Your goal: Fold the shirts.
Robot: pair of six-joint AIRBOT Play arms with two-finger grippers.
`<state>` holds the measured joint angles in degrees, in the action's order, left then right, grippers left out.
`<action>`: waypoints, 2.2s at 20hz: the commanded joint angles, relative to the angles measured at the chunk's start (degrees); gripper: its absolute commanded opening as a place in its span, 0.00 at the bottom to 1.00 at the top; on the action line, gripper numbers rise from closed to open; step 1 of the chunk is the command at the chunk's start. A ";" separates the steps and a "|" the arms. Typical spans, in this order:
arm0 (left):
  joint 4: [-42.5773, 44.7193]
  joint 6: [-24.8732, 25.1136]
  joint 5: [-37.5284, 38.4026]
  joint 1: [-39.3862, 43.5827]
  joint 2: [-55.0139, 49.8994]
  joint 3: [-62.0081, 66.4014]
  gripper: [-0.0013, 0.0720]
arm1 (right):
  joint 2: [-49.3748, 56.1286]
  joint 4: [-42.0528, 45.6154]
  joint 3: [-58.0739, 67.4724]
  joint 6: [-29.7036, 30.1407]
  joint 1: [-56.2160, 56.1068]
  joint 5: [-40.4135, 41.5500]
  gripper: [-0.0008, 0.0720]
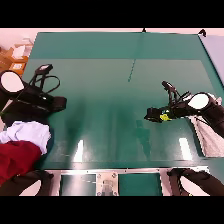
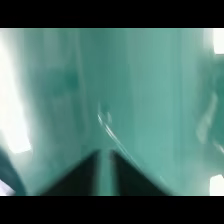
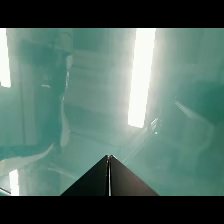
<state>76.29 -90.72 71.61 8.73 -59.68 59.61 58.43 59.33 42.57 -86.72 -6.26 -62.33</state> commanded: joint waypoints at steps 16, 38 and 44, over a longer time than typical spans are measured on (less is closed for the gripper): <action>25.07 4.87 -12.74 -23.58 -29.49 4.76 0.95 | -0.04 -0.02 0.00 -0.02 -0.04 3.61 0.05; -4.85 5.31 -1.09 24.13 -18.67 34.32 0.06 | -0.04 -0.42 13.62 0.00 15.08 -4.24 0.04; -12.39 5.70 -3.96 26.95 -27.74 32.94 1.00 | -0.04 -0.48 13.75 0.02 15.41 -4.85 0.58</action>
<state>67.72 -85.23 68.05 34.96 -84.71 92.97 58.43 58.92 56.10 -86.70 8.73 -66.52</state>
